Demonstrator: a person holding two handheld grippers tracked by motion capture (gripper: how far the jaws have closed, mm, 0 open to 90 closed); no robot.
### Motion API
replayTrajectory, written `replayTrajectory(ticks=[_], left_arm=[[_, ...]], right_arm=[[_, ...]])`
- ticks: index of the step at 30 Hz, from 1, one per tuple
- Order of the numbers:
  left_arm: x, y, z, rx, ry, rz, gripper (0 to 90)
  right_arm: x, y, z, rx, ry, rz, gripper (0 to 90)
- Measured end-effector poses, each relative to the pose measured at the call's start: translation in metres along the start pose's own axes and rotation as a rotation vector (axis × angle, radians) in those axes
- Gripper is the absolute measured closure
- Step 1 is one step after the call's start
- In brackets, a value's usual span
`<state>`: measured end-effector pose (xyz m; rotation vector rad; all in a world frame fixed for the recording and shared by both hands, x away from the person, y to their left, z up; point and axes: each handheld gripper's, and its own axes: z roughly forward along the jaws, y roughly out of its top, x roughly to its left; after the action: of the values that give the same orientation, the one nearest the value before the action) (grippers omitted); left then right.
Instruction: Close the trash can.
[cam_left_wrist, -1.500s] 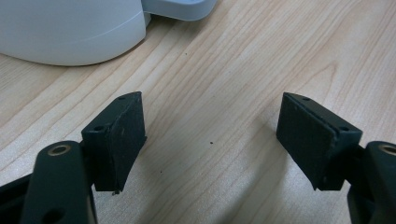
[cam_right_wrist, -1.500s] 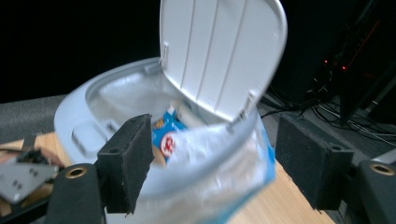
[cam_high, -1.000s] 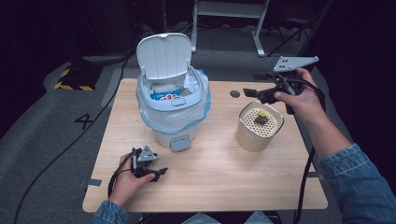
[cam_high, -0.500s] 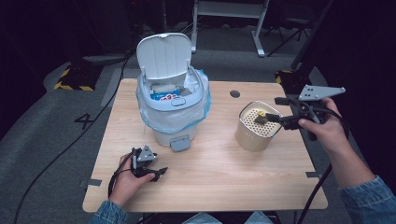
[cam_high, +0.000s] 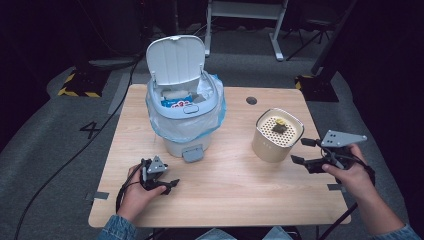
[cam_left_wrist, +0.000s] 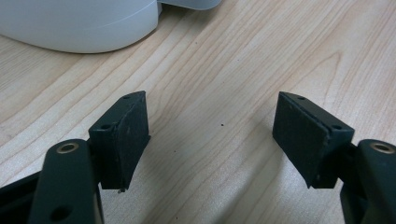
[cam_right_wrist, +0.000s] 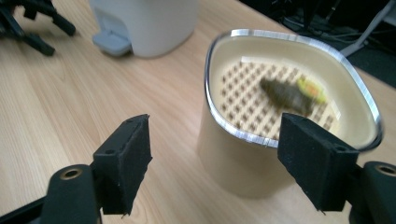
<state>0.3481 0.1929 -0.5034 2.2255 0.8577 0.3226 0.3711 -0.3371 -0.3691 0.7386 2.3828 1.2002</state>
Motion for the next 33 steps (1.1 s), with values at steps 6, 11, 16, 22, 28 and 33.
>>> replayTrajectory(ticks=[6,11,16,22,28,33], left_arm=[[0.001,0.0,-0.002,0.012,0.008,-0.014,29.6],[0.001,0.0,-0.005,0.026,0.021,-0.012,31.0],[0.001,0.002,-0.013,0.002,0.013,-0.041,37.1],[0.006,0.013,-0.035,-0.06,0.017,-0.066,33.7],[0.016,0.027,-0.061,-0.094,0.035,-0.06,33.8],[0.023,0.035,-0.073,-0.116,0.009,-0.06,33.2]], right_arm=[[0.0,-0.04,0.021,0.075,-0.034,0.022,26.0],[-0.002,-0.064,0.036,0.131,-0.047,0.056,25.3],[-0.004,-0.087,0.052,0.194,-0.102,0.128,24.4],[-0.001,-0.11,0.067,0.19,-0.11,0.138,20.4],[-0.003,-0.118,0.068,0.14,-0.101,0.185,17.9],[-0.003,-0.118,0.068,0.14,-0.101,0.185,17.8]])
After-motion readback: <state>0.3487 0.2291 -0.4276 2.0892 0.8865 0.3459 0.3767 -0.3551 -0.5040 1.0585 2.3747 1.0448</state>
